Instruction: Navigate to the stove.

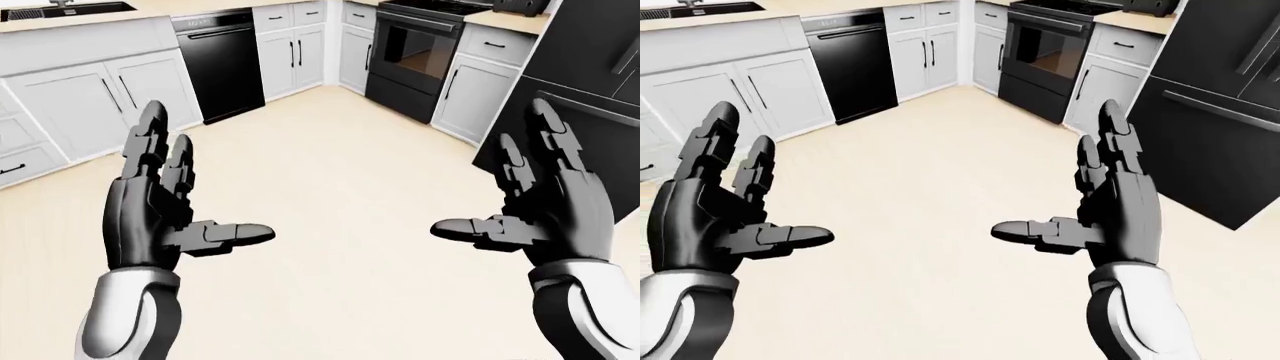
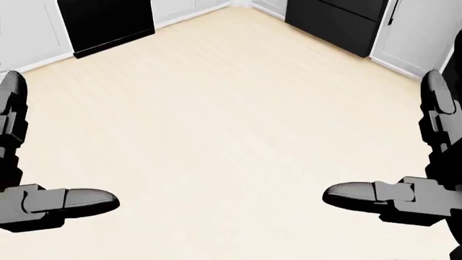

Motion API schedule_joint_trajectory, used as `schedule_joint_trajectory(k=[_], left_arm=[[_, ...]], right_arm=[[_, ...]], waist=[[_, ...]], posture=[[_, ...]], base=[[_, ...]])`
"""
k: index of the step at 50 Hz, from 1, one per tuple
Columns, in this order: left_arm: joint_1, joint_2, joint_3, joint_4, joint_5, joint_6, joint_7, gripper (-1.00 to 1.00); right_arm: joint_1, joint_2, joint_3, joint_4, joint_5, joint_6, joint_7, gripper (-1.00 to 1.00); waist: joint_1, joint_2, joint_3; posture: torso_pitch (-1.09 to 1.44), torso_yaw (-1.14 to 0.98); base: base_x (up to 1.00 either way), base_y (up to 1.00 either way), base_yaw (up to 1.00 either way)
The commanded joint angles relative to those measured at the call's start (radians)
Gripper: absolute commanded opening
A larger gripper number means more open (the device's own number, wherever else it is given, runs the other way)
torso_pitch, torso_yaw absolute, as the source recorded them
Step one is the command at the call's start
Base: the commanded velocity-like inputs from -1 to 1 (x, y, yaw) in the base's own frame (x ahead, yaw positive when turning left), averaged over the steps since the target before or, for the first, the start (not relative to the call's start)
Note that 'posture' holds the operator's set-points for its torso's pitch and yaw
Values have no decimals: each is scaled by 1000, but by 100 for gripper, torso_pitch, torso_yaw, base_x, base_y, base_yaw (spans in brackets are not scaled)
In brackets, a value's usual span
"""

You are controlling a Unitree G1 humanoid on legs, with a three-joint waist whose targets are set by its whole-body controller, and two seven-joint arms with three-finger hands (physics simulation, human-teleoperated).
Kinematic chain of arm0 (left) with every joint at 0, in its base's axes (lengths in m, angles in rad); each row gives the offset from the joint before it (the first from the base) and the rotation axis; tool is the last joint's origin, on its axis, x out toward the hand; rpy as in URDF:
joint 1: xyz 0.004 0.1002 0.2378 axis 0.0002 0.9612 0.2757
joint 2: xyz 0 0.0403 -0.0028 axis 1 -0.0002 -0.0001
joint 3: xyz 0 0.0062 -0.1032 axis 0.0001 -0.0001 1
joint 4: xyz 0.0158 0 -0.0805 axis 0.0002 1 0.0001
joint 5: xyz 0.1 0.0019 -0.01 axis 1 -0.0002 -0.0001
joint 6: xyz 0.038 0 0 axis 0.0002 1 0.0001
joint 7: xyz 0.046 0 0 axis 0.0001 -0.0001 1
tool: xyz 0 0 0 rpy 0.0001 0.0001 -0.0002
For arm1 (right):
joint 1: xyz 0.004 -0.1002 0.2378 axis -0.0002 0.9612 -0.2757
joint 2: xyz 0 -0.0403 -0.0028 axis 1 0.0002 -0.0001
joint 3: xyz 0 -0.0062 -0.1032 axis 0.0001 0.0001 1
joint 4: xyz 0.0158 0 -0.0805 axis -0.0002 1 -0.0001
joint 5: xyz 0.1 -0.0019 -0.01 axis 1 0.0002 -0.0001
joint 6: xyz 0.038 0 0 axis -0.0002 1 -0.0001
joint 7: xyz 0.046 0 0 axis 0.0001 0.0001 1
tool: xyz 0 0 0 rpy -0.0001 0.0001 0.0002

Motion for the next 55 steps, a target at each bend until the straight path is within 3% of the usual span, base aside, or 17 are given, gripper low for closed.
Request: schedule_joint_trajectory(k=[1,13,14,16,18,24,26,28,29,31,38,42,44,45,46,49,55], left_arm=[[-25,11,21,-37,7,-39,1,100],[-13,5,20,-33,16,-52,-6,100],[-11,5,18,-30,19,-55,-7,100],[-16,5,26,-35,10,-47,-7,100],[-17,8,27,-35,8,-47,-6,100],[-19,11,26,-35,7,-44,-4,100],[-23,11,25,-36,7,-39,-3,100],[-21,10,21,-36,8,-41,-3,100],[-21,9,21,-35,9,-43,-3,100],[-20,8,16,-34,13,-44,-3,100],[-16,4,10,-22,25,-59,-11,100],[-15,3,13,-26,25,-56,-12,100],[-17,4,16,-24,23,-56,-12,100],[-17,4,15,-25,23,-56,-11,100],[-17,4,15,-25,23,-55,-11,100],[-17,5,18,-31,20,-50,-10,100],[-6,2,16,-35,18,-55,-11,100]], right_arm=[[-28,-6,-2,-39,-2,-36,10,100],[-20,3,0,-39,-17,-44,23,100],[-20,3,3,-39,-17,-44,22,100],[-19,3,4,-39,-15,-46,17,100],[-22,-10,2,-39,7,-46,0,100],[-22,-19,4,-39,20,-47,-12,100],[-27,-23,3,-39,27,-42,-18,100],[-27,-22,1,-39,27,-41,-15,100],[-26,-21,2,-39,25,-42,-14,100],[-24,-18,4,-39,18,-43,-8,100],[-32,-11,-2,-39,13,-33,0,100],[-29,-5,3,-39,4,-37,4,100],[-30,-4,2,-39,2,-36,7,100],[-26,1,2,-39,-7,-39,15,100],[-27,4,2,-39,-12,-38,20,100],[-25,-2,1,-39,-1,-41,12,100],[-12,-15,8,-39,15,-56,-6,100]], waist=[[0,-3,-18],[-20,105,-44],[-17,97,-47],[-14,113,-8],[-1,113,-31],[22,77,-30],[25,47,-39],[13,-23,-61],[9,16,-37],[1,-5,-17],[-6,27,-36],[-11,84,-41],[-13,133,-84],[-2,97,-40],[-5,113,-23],[5,105,-46],[10,53,-40]], posture=[[0,0],[0,0],[0,0],[0,0],[0,0],[0,0],[0,0],[0,0],[0,0],[0,0],[0,0],[0,0],[0,0],[0,0],[0,0],[0,0],[0,0]], base=[[45,-20,0],[40,-14,0],[40,-11,0],[40,-12,0],[39,-11,0],[40,-11,0],[40,-11,0],[40,-11,0],[39,-11,0],[41,-11,0],[22,-2,0],[17,0,0],[17,0,0],[16,0,0],[16,0,0],[16,0,0],[16,0,0]])
